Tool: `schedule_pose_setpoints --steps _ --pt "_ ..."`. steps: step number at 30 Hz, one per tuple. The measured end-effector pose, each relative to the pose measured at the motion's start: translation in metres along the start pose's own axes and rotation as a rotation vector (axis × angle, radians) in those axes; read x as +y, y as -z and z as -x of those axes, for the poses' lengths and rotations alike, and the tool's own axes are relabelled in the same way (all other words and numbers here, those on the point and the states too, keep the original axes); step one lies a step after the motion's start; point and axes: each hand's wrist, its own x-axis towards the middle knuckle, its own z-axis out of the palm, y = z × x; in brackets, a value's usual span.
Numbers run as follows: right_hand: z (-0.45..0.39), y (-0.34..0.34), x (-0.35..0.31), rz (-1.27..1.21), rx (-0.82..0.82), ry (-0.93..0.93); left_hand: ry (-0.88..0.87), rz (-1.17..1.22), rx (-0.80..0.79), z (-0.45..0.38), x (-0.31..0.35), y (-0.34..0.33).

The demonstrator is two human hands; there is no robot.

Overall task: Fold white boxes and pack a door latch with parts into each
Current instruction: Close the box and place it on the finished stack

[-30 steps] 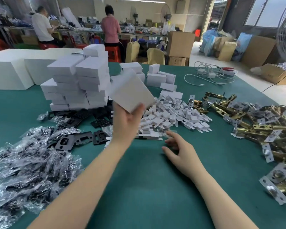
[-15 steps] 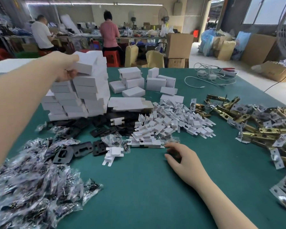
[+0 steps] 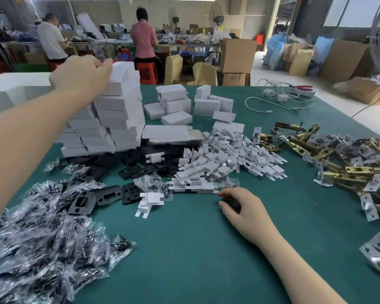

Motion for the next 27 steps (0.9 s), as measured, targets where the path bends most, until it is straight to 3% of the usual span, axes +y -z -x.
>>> schedule_pose_setpoints --steps 6,9,14,19,21,24,27 --pt "0.001 0.001 -0.001 -0.007 -0.007 -0.002 -0.152 -0.271 -0.047 -0.004 0.001 -0.006" --pt "0.0 0.001 -0.001 -0.009 -0.013 -0.005 -0.186 -0.254 -0.06 -0.007 -0.001 -0.011" --pt "-0.001 0.0 0.001 -0.009 -0.012 -0.003 -0.21 -0.213 -0.223 -0.006 0.001 -0.011" --pt "-0.002 -0.001 0.001 -0.016 -0.001 0.005 -0.139 -0.22 -0.105 0.003 0.006 -0.012" --pt "-0.002 0.0 0.001 -0.021 -0.001 0.003 -0.133 -0.02 0.098 0.014 0.012 -0.014" --pt "-0.002 0.0 0.0 -0.026 -0.004 0.005 -0.342 0.471 0.316 0.044 0.041 -0.014" --pt "-0.001 0.0 -0.002 -0.037 0.0 -0.002 -0.412 0.796 0.145 0.095 0.08 -0.021"
